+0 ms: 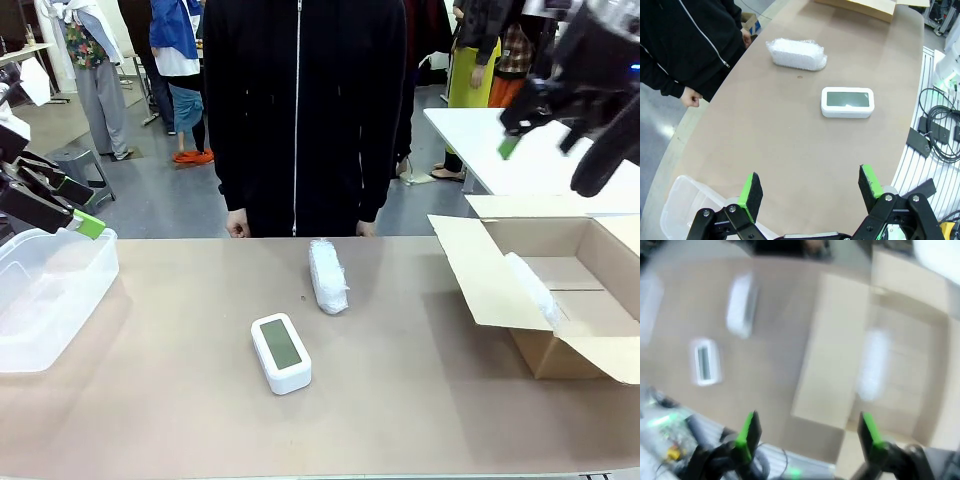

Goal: Separate and place wrapped and unwrapped clocks.
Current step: Pick up the Digital clock indicated by the person.

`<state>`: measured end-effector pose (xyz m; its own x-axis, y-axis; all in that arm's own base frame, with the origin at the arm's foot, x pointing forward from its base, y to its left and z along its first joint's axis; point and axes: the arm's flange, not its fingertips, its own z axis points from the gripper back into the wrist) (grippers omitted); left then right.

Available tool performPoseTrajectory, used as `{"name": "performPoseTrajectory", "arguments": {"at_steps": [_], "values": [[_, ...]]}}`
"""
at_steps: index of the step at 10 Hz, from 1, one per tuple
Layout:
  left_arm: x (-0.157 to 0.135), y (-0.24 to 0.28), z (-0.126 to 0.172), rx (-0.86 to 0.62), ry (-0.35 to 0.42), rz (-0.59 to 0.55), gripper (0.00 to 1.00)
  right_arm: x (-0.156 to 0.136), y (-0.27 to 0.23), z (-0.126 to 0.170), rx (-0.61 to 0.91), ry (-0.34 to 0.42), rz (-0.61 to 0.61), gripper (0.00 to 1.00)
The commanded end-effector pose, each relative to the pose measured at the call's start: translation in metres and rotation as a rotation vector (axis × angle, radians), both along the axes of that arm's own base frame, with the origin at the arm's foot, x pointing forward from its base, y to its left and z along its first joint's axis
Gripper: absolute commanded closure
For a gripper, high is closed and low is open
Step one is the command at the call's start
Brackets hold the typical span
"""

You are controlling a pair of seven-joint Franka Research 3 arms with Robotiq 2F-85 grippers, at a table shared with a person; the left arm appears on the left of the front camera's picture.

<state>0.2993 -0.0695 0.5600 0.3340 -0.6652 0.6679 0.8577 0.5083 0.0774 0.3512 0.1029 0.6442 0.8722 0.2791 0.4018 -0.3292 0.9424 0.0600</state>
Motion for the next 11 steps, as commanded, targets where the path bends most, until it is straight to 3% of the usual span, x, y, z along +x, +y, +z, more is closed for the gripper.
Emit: {"name": "performPoseTrajectory", "arguments": {"at_steps": [1, 4, 5, 7, 9, 11], "values": [[0.001, 0.001, -0.001, -0.014, 0.000, -0.007, 0.00, 0.002, 0.041, -0.011, 0.080, -0.051, 0.287, 0.00], [0.001, 0.001, -0.001, -0.014, 0.000, -0.007, 0.00, -0.022, 0.072, -0.044, 0.126, -0.245, 0.514, 0.00], [0.001, 0.001, -0.001, -0.014, 0.000, -0.007, 0.00, -0.031, 0.066, -0.059, 0.139, -0.269, 0.641, 0.00], [0.001, 0.001, -0.001, -0.014, 0.000, -0.007, 0.00, -0.044, 0.054, -0.071, 0.194, -0.263, 0.781, 0.00], [0.001, 0.001, -0.001, -0.014, 0.000, -0.007, 0.00, -0.053, 0.051, -0.075, 0.215, -0.353, 0.816, 0.00], [0.001, 0.001, -0.001, -0.014, 0.000, -0.007, 0.00, -0.057, 0.060, -0.082, 0.189, -0.340, 0.841, 0.00]]}}
